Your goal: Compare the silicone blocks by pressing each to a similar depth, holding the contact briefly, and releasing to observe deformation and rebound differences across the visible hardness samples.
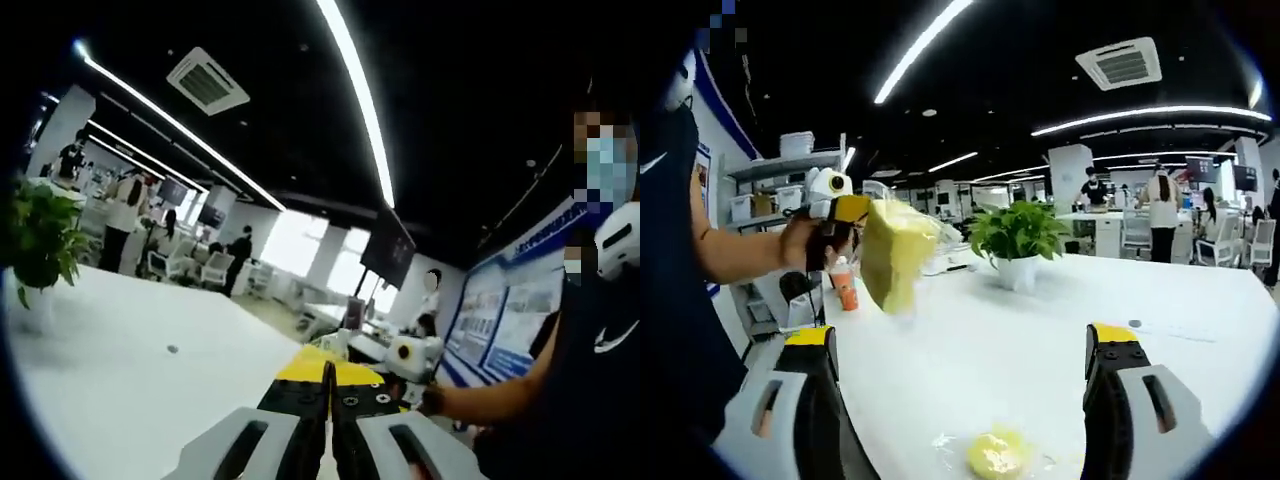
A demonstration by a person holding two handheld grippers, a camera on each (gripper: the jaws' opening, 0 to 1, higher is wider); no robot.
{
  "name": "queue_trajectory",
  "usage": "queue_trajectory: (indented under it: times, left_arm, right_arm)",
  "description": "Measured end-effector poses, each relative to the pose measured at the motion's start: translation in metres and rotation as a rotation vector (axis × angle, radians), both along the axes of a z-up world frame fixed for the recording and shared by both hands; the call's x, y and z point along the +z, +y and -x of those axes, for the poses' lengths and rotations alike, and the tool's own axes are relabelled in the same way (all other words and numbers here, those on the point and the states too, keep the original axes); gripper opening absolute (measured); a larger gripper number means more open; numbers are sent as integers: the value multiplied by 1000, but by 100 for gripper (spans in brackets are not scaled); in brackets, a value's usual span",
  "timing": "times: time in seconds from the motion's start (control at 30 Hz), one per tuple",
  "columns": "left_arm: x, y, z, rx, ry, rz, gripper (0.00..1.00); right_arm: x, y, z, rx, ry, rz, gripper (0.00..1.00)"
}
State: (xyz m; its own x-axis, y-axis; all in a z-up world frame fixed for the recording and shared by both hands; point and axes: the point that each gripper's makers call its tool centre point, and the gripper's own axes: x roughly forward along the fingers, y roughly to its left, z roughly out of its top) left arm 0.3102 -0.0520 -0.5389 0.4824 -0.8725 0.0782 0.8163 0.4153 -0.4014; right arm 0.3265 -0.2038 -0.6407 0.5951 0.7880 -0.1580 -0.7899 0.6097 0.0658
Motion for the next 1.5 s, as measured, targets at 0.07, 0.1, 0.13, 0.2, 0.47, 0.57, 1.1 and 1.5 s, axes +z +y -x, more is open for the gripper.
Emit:
queue_trajectory:
  times: [0.07, 0.1, 0.13, 0.2, 0.47, 0.57, 1.1, 1.5]
  left_arm:
    - [-7, 3, -2, 7, 11, -7, 0]
    - [-12, 5, -4, 13, 24, -6, 0]
    - [-15, 6, -4, 15, 30, -5, 0]
    - [-19, 7, -7, 27, 48, 2, 0]
    - [-47, 14, -16, 56, 133, 20, 0]
    - [-58, 19, -18, 69, 163, 31, 0]
    - [-116, 29, -22, 101, 293, 43, 0]
    - [-158, 30, -27, 108, 425, 71, 0]
  right_arm:
    - [-6, -14, 2, -28, 3, 1, 96]
    - [-13, -25, 3, -57, 14, 15, 96]
    - [-18, -32, 4, -68, 22, 21, 96]
    - [-28, -43, 4, -95, 30, 32, 96]
    - [-67, -78, 11, -207, 87, 59, 96]
    - [-73, -83, 16, -218, 100, 47, 96]
    - [-96, -85, 22, -226, 127, 100, 96]
    - [-107, -81, 32, -221, 163, 108, 96]
